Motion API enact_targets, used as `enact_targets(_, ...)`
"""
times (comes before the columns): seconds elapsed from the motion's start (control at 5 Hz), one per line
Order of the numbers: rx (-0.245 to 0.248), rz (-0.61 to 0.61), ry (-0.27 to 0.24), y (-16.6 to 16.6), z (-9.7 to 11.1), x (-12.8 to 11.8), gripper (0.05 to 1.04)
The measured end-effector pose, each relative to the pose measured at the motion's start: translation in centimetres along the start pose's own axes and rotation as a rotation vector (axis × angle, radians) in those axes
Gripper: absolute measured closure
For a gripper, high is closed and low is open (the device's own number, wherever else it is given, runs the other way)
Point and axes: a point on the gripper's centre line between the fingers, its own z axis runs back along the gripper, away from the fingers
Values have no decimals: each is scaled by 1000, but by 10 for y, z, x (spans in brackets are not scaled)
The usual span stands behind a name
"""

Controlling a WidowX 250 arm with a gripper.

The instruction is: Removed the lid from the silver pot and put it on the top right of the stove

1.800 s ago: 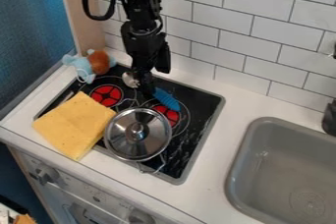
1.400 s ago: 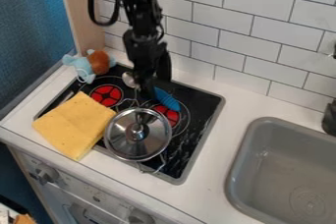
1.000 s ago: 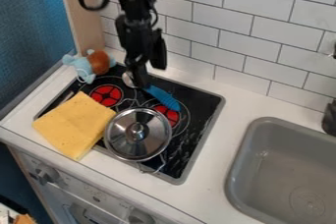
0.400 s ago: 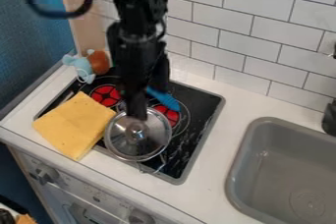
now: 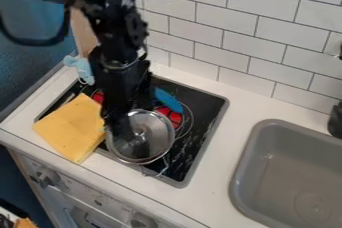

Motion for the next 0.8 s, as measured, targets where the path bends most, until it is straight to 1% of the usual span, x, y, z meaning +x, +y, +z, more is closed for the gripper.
enact_targets(0.2,35,-15,21,-1,-27,0,85)
enact_targets(0.4,43,-27,27,-8,-40,1,85)
enact_targets(0.6,36,-26,32,-19,-45,1,118)
enact_targets(0.8,35,-49,17,-20,-44,0,307)
